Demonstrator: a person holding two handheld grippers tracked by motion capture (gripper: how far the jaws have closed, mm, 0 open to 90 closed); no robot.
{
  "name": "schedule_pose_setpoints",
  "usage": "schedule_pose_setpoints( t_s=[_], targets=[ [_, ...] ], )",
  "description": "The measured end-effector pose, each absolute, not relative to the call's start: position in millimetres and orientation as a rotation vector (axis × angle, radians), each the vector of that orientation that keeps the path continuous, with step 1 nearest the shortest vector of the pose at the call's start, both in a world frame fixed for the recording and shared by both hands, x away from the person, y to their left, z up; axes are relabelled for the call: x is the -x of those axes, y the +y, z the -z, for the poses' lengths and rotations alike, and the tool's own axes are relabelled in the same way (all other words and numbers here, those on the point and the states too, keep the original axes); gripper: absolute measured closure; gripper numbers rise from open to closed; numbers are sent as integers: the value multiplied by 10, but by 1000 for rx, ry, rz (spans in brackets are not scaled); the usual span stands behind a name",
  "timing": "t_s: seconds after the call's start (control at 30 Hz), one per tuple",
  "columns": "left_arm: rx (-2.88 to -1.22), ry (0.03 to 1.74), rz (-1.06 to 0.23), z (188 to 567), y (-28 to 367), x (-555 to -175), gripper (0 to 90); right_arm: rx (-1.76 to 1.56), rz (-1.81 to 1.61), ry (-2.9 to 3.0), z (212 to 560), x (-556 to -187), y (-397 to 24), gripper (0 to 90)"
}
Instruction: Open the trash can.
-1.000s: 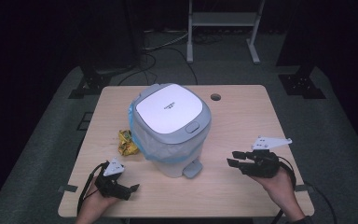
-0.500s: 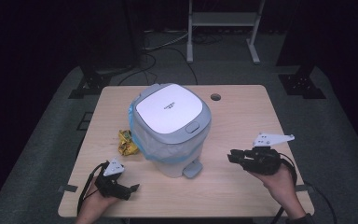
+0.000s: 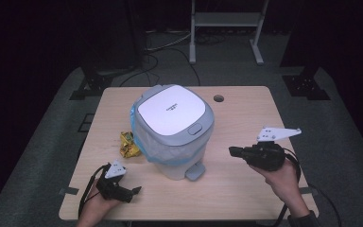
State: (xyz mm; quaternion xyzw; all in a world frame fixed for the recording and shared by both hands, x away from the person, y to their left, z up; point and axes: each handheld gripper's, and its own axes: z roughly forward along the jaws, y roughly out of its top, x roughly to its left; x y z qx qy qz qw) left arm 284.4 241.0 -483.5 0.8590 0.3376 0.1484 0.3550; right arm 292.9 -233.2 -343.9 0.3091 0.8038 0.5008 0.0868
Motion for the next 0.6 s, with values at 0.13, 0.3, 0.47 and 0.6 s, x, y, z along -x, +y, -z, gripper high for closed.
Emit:
schedule_pose_setpoints(
  t_s=[0.13,0.3,0.47,0.6],
  targets=[
    [-2220,873,-384,4835,2410,-2845,0,-898,-1520,2401,3357,-2948,-2293,898],
    [-2219,873,-384,4835,2410,-2845,0,-874,-1544,2401,3275,-2959,-2256,898],
    [-2219,875,-384,4835,2408,-2846,0,-839,-1573,2412,3156,-2975,-2194,899],
    [-2217,876,-385,4837,2407,-2848,0,-814,-1588,2406,3067,-2991,-2145,899]
  ],
)
